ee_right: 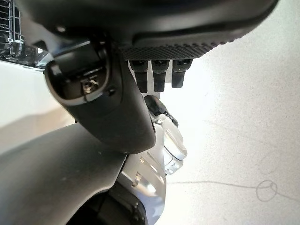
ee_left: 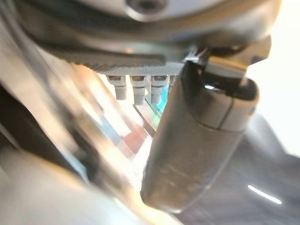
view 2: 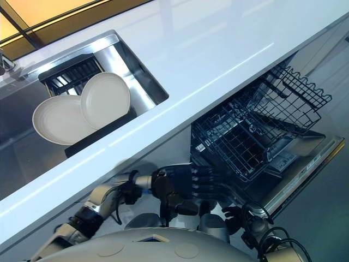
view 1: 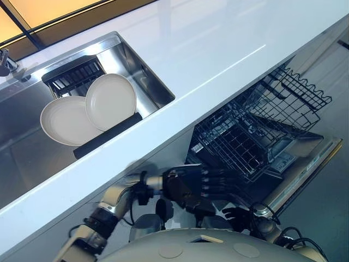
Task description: Pick up plates and place into dishwasher.
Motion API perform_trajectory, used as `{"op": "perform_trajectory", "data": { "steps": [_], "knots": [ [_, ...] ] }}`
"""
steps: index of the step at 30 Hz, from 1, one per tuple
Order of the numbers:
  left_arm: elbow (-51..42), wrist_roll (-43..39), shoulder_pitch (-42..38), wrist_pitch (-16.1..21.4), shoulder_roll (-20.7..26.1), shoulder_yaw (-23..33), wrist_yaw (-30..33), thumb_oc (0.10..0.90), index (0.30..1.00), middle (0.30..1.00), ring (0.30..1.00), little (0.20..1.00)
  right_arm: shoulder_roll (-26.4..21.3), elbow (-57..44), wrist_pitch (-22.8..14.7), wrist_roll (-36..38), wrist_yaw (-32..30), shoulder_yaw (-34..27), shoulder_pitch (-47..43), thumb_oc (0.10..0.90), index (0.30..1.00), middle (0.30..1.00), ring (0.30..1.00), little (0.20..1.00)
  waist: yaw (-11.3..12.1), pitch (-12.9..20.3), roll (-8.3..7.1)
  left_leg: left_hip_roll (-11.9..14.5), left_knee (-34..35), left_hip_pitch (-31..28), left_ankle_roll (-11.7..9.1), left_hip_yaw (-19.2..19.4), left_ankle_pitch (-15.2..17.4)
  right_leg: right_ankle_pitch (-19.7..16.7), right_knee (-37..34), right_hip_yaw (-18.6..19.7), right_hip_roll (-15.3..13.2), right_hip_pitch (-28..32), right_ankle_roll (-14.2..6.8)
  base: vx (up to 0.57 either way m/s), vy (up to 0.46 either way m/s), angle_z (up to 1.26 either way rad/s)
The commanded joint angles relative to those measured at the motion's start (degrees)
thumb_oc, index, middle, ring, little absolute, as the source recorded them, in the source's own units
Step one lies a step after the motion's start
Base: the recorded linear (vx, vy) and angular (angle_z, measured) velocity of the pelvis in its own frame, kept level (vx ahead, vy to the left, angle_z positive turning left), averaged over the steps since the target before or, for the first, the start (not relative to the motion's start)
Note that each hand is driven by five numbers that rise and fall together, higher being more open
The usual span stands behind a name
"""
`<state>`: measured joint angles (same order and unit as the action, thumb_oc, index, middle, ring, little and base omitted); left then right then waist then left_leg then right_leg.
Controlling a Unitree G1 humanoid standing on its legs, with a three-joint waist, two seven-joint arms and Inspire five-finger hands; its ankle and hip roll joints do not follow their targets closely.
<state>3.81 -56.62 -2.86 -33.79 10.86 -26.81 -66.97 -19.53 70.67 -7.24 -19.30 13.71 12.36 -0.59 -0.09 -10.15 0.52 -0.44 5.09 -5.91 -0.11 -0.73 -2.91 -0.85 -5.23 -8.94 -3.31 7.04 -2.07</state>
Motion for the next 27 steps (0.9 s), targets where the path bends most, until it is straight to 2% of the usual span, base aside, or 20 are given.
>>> {"op": "perform_trajectory", "data": {
  "steps": [1, 3, 4, 5, 8, 9, 10, 12, 13, 15, 16, 17, 18, 19, 20, 21, 23, 24, 27],
  "knots": [
    [-8.5, -26.0, -5.8, -6.0, -9.6, -2.5, 2.9, 0.8, 0.9, 0.9, 0.9, 0.9, 2.2, 2.4, -2.5, 1.8, -2.0, 3.5, -5.3, 0.8, 0.9, 0.9, 0.9, 0.9, 0.2, 2.6, 1.06, -0.4, -2.0, 0.3, 0.5, 4.0, 7.2, 7.3, 7.2, -1.4, 3.4, -3.5, 0.4, 0.02, -0.054, 0.0],
    [-12.2, -34.0, -6.7, -1.7, -10.3, -3.8, 9.7, 0.8, 0.9, 0.9, 0.9, 0.9, 2.9, 3.1, -2.4, 2.6, -2.6, 4.6, -5.9, 0.8, 0.9, 0.9, 0.9, 0.9, 0.4, 2.4, 0.78, -0.4, -2.0, 0.2, 0.4, 3.7, 7.3, 7.4, 7.3, -1.4, 3.6, -3.4, 0.5, 0.0, -0.013, -0.02],
    [-14.3, -35.6, -7.4, 2.1, -10.1, -3.7, 13.0, 0.8, 0.9, 0.9, 0.9, 0.9, 3.1, 3.5, -2.6, 2.8, -2.9, 5.0, -6.0, 0.8, 0.9, 0.9, 0.9, 0.9, 0.4, 2.4, 0.72, -0.4, -1.9, 0.2, 0.4, 3.6, 7.3, 7.4, 7.2, -1.4, 3.6, -3.3, 0.5, 0.0, 0.0, 0.0],
    [-16.2, -33.8, -7.9, 8.6, -10.0, -3.6, 15.5, 0.8, 0.9, 0.9, 0.9, 0.9, 3.4, 3.8, -2.6, 3.0, -3.3, 5.4, -6.1, 0.8, 0.9, 0.9, 0.9, 0.9, 0.5, 2.4, 0.75, -0.4, -1.8, 0.1, 0.4, 3.5, 7.3, 7.4, 7.2, -1.3, 3.7, -3.2, 0.6, 0.0, 0.0, 0.0],
    [-19.2, -20.3, -8.9, 30.7, -6.1, 0.2, 25.5, 0.8, 0.9, 0.9, 0.9, 0.9, 3.3, 3.3, -2.6, 2.9, -4.3, 5.6, -5.0, 0.8, 0.9, 0.9, 0.9, 0.9, 0.9, 2.3, 1.21, -0.5, -2.0, 0.2, 0.3, 3.0, 7.0, 7.4, 7.2, -1.3, 3.8, -3.0, 0.7, 0.0, 0.0, 0.0],
    [-19.0, -17.0, -8.8, 35.1, -4.9, 1.4, 27.7, 0.8, 0.9, 0.9, 0.9, 0.9, 3.2, 2.9, -2.5, 2.7, -4.4, 5.4, -4.5, 0.8, 0.9, 0.9, 0.9, 0.9, 1.0, 2.3, 1.32, -0.6, -2.1, 0.2, 0.2, 2.8, 6.9, 7.4, 7.2, -1.4, 3.8, -2.9, 0.7, 0.0, 0.031, 0.01],
    [-18.1, -11.5, -8.1, 43.0, -2.4, 4.1, 31.5, 0.8, 0.9, 0.9, 0.9, 0.9, 2.9, 2.3, -2.7, 2.3, -4.7, 4.8, -3.5, 0.8, 0.9, 0.9, 0.9, 0.9, 1.3, 2.3, 1.57, -0.7, -2.2, 0.3, 0.3, 2.4, 6.8, 7.4, 7.1, -1.6, 3.8, -2.7, 0.7, 0.01, 0.036, 0.01],
    [-16.9, -2.5, -6.6, 53.3, 0.6, 8.6, 36.0, 0.8, 0.9, 0.9, 0.9, 0.9, 2.5, 2.3, -3.7, 1.9, -5.3, 3.8, -2.0, 0.8, 0.9, 0.9, 0.9, 0.9, 1.9, 2.2, 1.89, -0.9, -2.2, -0.1, 0.4, 1.8, 6.7, 7.8, 7.1, -2.0, 3.8, -2.2, 0.9, 0.01, 0.047, 0.02],
    [-16.4, -0.3, -6.2, 55.7, 1.6, 10.3, 36.9, 0.8, 0.9, 0.9, 0.9, 0.9, 2.4, 2.4, -4.0, 1.8, -5.4, 3.5, -1.6, 0.8, 0.9, 0.9, 0.9, 0.9, 2.0, 2.5, 1.93, -1.0, -2.2, 0.1, 0.5, 1.6, 6.7, 7.9, 7.1, -2.1, 3.8, -2.3, 0.9, 0.03, 0.043, 0.05],
    [-15.9, 11.0, -5.5, 63.1, 4.9, 15.6, 43.5, 0.8, 0.9, 0.9, 0.9, 0.9, 2.5, 2.8, -4.9, 1.6, -6.0, 2.5, -0.3, 0.8, 0.9, 0.9, 0.9, 0.9, 2.7, 3.0, 1.96, -1.3, -2.0, 0.0, 0.6, 1.0, 6.7, 8.2, 6.9, -2.3, 3.9, -1.9, 1.1, 0.04, 0.034, 0.12],
    [-16.3, 16.5, -5.5, 65.1, 6.9, 18.2, 48.1, 0.8, 0.9, 0.9, 0.9, 0.9, 2.6, 3.0, -5.1, 1.6, -6.2, 2.2, 0.1, 0.8, 0.9, 0.9, 0.9, 0.9, 3.0, 3.3, 1.95, -1.4, -1.8, -0.2, 0.7, 0.8, 6.6, 8.4, 6.9, -2.4, 3.9, -1.8, 1.1, 0.06, 0.038, 0.17],
    [-16.7, 26.6, -5.8, 67.8, 9.0, 20.6, 55.4, 0.8, 0.9, 0.9, 0.9, 0.9, 2.7, 3.1, -5.2, 1.4, -6.3, 2.0, 0.5, 0.8, 0.9, 0.9, 0.9, 0.9, 3.2, 3.7, 1.91, -1.5, -1.5, -0.4, 0.7, 0.7, 6.6, 8.6, 6.9, -2.5, 3.9, -1.7, 1.1, 0.06, 0.041, 0.13],
    [-17.0, 38.4, -6.3, 69.1, 11.0, 22.3, 62.9, 0.8, 0.9, 0.9, 0.9, 0.9, 2.7, 3.2, -5.3, 1.2, -6.3, 1.9, 0.8, 0.8, 0.9, 0.9, 0.9, 0.9, 3.3, 4.0, 1.87, -1.5, -1.3, -0.5, 0.7, 0.7, 6.5, 8.7, 6.8, -2.5, 3.9, -1.6, 1.1, 0.06, 0.044, 0.07],
    [-17.2, 44.4, -7.2, 68.6, 13.5, 23.4, 68.4, 0.8, 0.9, 0.9, 0.9, 0.9, 2.6, 3.4, -5.5, 1.1, -6.4, 1.9, 1.1, 0.8, 0.9, 0.9, 0.9, 0.9, 3.2, 4.2, 1.89, -1.5, -1.1, -0.6, 0.8, 0.8, 6.5, 8.8, 6.9, -2.5, 3.9, -1.6, 1.0, 0.06, 0.044, 0.03],
    [-17.4, 52.9, -8.2, 67.2, 15.4, 24.6, 74.3, 0.8, 0.9, 0.9, 0.9, 0.9, 2.6, 3.5, -5.5, 1.2, -6.4, 2.0, 1.2, 0.8, 0.9, 0.9, 0.9, 0.9, 3.2, 4.6, 1.89, -1.5, -1.0, -0.6, 0.8, 0.8, 6.4, 8.9, 6.8, -2.5, 3.9, -1.6, 1.0, 0.08, 0.064, 0.04],
    [-17.0, 59.9, -10.6, 62.6, 20.0, 26.1, 79.1, 0.8, 0.9, 0.9, 0.9, 0.9, 2.6, 3.6, -5.6, 0.8, -6.6, 2.3, 1.7, 0.8, 0.9, 0.9, 0.9, 0.9, 2.8, 5.2, 2.0, -1.5, -0.8, -0.9, 0.8, 1.2, 6.4, 9.0, 6.9, -2.5, 3.9, -1.5, 0.8, 0.07, 0.058, 0.05],
    [-16.6, 63.5, -11.8, 60.5, 21.8, 26.3, 80.9, 0.8, 0.9, 0.9, 0.9, 0.9, 2.5, 3.6, -5.5, 0.7, -6.6, 2.5, 1.9, 0.8, 0.9, 0.9, 0.9, 0.9, 2.6, 5.4, 2.05, -1.5, -0.8, -1.0, 0.8, 1.4, 6.4, 9.0, 6.9, -2.4, 3.9, -1.5, 0.8, 0.06, 0.05, 0.07],
    [-15.2, 67.0, -14.2, 56.6, 25.4, 26.3, 82.9, 0.8, 0.9, 0.9, 0.9, 0.9, 2.3, 3.5, -5.2, 0.4, -6.7, 2.9, 2.1, 0.8, 0.9, 0.9, 0.9, 0.9, 2.2, 5.7, 2.31, -1.4, -0.7, -1.2, 0.9, 1.8, 6.4, 9.1, 7.0, -2.3, 3.9, -1.5, 0.6, 0.06, 0.054, 0.07],
    [-12.6, 68.0, -18.8, 50.6, 31.2, 26.2, 82.8, 0.8, 0.9, 0.9, 0.9, 0.9, 1.9, 2.9, -4.5, 0.3, -6.5, 3.5, 2.1, 0.8, 0.9, 0.9, 0.9, 0.9, 1.5, 5.9, 2.68, -1.4, -0.6, -1.4, 0.9, 2.4, 6.4, 9.1, 7.0, -2.0, 3.9, -1.5, 0.5, 0.07, 0.06, 0.02]
  ]
}}
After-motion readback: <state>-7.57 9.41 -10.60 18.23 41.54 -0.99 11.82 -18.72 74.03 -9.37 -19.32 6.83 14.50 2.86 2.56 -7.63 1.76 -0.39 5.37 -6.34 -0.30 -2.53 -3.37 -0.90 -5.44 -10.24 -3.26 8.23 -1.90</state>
